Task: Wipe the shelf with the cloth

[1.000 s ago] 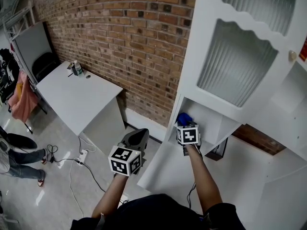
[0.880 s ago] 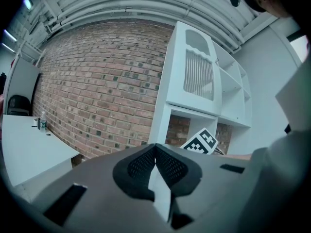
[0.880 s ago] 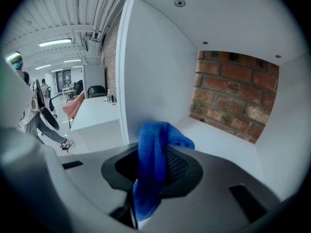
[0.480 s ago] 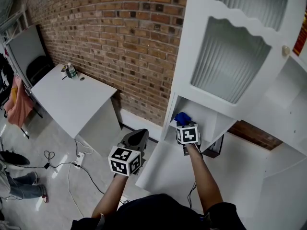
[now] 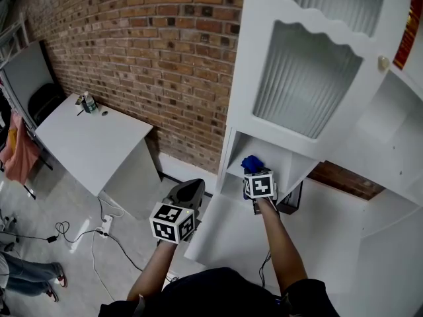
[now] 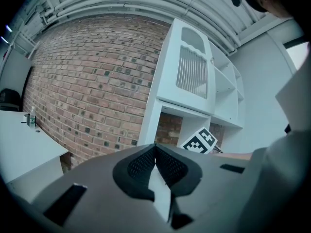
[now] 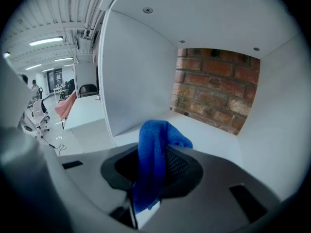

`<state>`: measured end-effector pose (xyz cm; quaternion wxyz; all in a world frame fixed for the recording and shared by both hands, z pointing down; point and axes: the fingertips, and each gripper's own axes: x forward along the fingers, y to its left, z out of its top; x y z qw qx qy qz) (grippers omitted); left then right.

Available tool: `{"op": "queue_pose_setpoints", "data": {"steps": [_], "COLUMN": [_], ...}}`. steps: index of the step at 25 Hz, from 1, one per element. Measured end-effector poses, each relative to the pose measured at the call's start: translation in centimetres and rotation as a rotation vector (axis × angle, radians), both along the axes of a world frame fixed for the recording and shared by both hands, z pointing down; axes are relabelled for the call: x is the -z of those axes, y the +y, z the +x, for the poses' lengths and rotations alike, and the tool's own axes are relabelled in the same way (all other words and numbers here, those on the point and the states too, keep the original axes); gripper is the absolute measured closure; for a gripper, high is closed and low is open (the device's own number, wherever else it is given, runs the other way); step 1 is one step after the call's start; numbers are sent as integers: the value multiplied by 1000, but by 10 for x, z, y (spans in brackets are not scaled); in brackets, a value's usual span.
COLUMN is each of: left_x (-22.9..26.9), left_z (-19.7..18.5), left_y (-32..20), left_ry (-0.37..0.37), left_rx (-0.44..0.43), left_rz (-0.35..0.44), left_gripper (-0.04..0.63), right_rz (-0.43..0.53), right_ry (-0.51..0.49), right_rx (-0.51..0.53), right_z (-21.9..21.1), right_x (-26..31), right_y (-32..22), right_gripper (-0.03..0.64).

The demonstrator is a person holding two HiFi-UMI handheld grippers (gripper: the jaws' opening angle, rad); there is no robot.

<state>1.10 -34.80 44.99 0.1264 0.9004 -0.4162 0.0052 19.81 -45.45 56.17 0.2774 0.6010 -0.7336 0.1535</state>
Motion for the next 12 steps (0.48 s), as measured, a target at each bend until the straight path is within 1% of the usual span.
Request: {"op": "queue_pose_setpoints", "data": {"steps": [7, 10, 12], "left_x": [0, 3, 3], "left_z": [16, 27, 33], "left_y": [1, 3, 5], "left_ry": [13, 6, -13], "left_rx": [-44, -74, -85], "left_rz": [2, 18, 33], "left_gripper": [578, 578, 578], "right_rz": [2, -3, -5], "right_ry": [3, 0, 1], "right_rx": [-36, -58, -73], "right_z": [20, 30, 37], "right_x": [0, 0, 0], "right_y": [8, 13, 15], "right_gripper": [511, 511, 511]}}
